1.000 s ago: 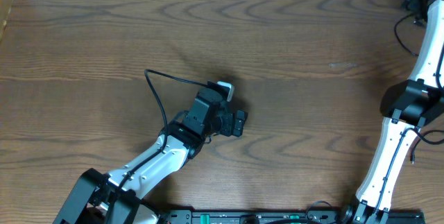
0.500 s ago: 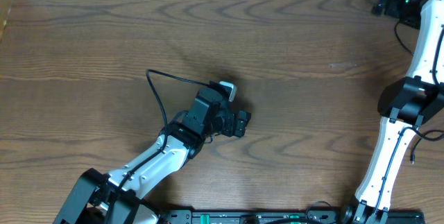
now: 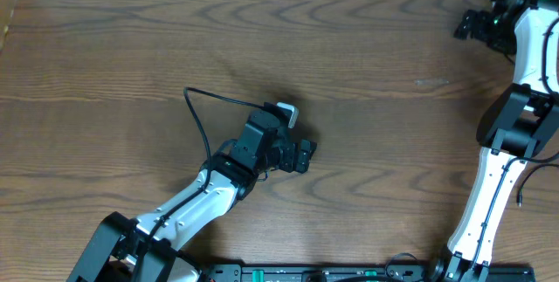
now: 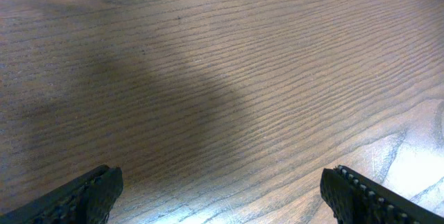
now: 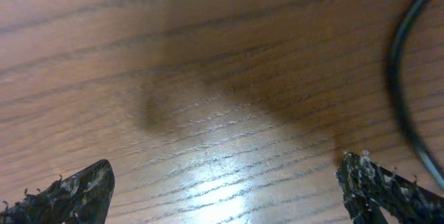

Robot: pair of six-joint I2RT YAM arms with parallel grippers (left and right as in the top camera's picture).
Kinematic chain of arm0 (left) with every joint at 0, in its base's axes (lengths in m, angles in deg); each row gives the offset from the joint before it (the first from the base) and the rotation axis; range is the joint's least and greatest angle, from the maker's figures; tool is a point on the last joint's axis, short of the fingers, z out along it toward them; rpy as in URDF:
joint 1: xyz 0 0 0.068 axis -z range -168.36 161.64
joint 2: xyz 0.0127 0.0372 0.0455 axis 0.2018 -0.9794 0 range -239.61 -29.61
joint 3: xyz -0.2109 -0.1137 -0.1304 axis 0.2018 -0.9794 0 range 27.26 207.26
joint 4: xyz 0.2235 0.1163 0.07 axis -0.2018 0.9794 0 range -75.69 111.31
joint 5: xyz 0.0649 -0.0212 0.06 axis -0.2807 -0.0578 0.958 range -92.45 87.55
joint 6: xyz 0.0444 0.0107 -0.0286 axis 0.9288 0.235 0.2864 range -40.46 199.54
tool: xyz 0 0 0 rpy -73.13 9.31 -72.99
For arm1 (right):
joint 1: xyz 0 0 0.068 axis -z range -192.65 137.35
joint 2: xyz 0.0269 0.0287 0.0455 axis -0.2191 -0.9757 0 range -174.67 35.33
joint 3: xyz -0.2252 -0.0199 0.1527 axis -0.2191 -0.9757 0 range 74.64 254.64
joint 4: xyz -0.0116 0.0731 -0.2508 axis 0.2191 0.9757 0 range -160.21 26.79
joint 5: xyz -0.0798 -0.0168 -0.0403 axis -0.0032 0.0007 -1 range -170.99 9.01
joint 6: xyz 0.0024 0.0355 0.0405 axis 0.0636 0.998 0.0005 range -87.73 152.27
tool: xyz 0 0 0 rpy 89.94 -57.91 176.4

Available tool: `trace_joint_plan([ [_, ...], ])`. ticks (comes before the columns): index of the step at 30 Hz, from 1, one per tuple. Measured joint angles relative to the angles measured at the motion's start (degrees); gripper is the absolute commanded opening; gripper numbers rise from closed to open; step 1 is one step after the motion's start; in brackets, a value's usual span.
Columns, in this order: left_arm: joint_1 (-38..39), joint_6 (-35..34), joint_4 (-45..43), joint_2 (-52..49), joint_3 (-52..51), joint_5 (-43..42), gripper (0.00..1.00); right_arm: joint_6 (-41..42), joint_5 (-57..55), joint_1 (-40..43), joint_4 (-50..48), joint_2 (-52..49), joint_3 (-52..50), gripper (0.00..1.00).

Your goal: Untangle cables

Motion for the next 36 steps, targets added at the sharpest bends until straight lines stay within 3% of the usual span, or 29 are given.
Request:
trace_joint_plan([
  [27,0.00,-0.52,0.00,0.00,0.00,0.00,0.97,-0.02,-0.57,10.80,-3.26,0.00,-0.50,0.99],
  [36,0.00,-1.11,-0.02,0.00,0.00,0.00,0.97,0.00,-2.64,10.21,-3.56,0.00,-0.50,0.99],
])
